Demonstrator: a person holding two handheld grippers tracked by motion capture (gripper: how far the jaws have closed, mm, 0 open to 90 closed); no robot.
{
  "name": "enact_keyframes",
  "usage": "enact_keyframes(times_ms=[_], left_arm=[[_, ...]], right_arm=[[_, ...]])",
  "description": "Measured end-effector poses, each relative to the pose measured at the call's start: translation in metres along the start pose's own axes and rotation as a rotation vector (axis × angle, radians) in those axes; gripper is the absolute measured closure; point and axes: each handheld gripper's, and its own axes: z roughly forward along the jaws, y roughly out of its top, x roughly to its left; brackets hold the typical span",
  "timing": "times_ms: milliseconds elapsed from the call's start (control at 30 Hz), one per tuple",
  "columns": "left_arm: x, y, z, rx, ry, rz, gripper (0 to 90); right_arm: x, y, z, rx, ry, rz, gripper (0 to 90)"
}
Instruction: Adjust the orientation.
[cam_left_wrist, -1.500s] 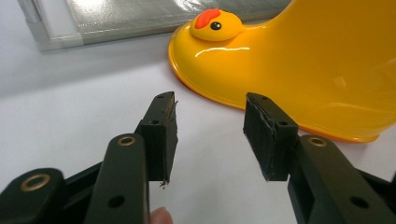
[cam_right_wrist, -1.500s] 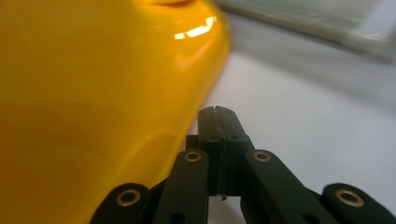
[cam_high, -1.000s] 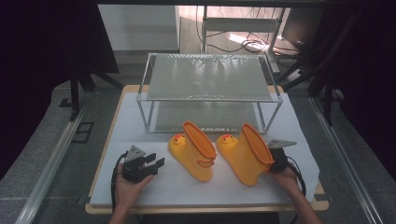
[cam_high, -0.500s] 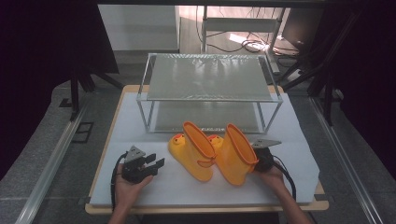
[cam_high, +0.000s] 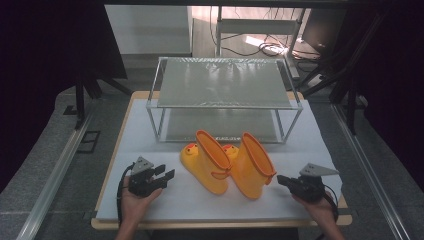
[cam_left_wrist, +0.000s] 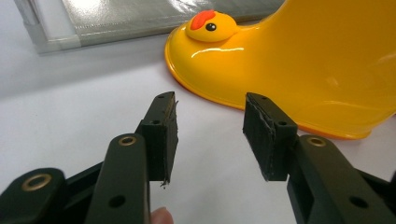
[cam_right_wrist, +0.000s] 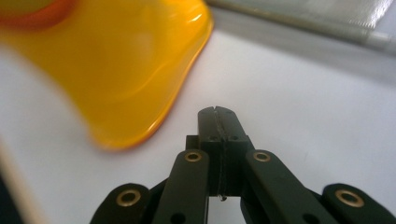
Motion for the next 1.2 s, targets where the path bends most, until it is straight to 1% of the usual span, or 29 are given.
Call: enact_keyframes(times_ms=[67,133,167,200,233,333,400,533,633,700,733,767,833,867,933,1033,1100,1167,1200], left_arm=[[-0.001,0.000,0.000,-0.001,0.000,0.000,54.7],[-0.001,0.001,0.000,0.000,-0.001,0.001,54.7],[-0.002,0.001,0.001,0.001,-0.002,0.001,54.7],[-0.002,0.001,0.001,0.002,-0.003,0.003,54.7],[-0.003,0.001,0.002,0.003,-0.004,0.004,54.7],[-0.004,0.001,0.002,0.004,-0.007,0.008,54.6],[-0.003,0.000,0.002,0.004,-0.006,0.006,54.6],[0.001,-0.001,0.001,0.004,0.000,-0.002,54.6],[0.002,-0.001,0.000,0.001,0.001,-0.006,54.6],[0.001,-0.001,0.000,0.000,0.001,-0.005,54.7],[0.001,-0.001,0.000,0.001,0.000,-0.004,54.7],[0.001,-0.001,0.000,0.003,0.000,-0.002,54.7],[0.000,-0.001,0.001,0.006,-0.001,0.000,54.6],[0.000,-0.001,0.002,0.007,-0.001,0.000,54.6],[0.000,-0.001,0.003,0.009,-0.001,0.000,54.6],[0.000,-0.001,0.003,0.012,-0.001,-0.002,54.6],[0.000,-0.002,0.003,0.011,-0.002,-0.002,54.6],[0.000,-0.002,0.003,0.010,-0.003,-0.002,54.6],[0.000,-0.002,0.003,0.010,-0.004,-0.002,54.7]], right_arm=[[0.010,-0.009,-0.010,-0.008,0.010,-0.007,89.8],[0.020,-0.015,-0.013,-0.004,0.028,-0.023,89.8],[0.020,-0.015,-0.013,-0.004,0.028,-0.023,89.8],[0.031,-0.019,-0.013,0.005,0.049,-0.043,89.7],[0.031,-0.019,-0.013,0.005,0.049,-0.043,89.7],[0.042,-0.018,-0.004,0.020,0.084,-0.064,89.8],[0.046,-0.015,0.002,0.021,0.089,-0.070,89.8],[0.049,-0.008,0.014,0.017,0.089,-0.063,89.8],[0.049,-0.005,0.018,0.016,0.092,-0.062,89.7],[0.048,-0.005,0.018,0.017,0.086,-0.060,89.7],[0.047,-0.006,0.018,0.017,0.072,-0.059,89.7],[0.045,-0.006,0.019,0.022,0.057,-0.053,89.7],[0.041,-0.006,0.022,0.019,0.071,-0.025,89.7],[0.041,-0.005,0.023,0.017,0.076,-0.023,89.7],[0.044,-0.003,0.026,0.018,0.069,-0.037,89.7],[0.047,0.001,0.032,0.014,0.069,-0.034,89.7],[0.048,0.004,0.036,0.017,0.058,-0.034,89.7],[0.045,0.007,0.038,0.014,0.056,-0.033,89.7],[0.041,0.009,0.039,0.013,0.058,-0.025,89.7]])
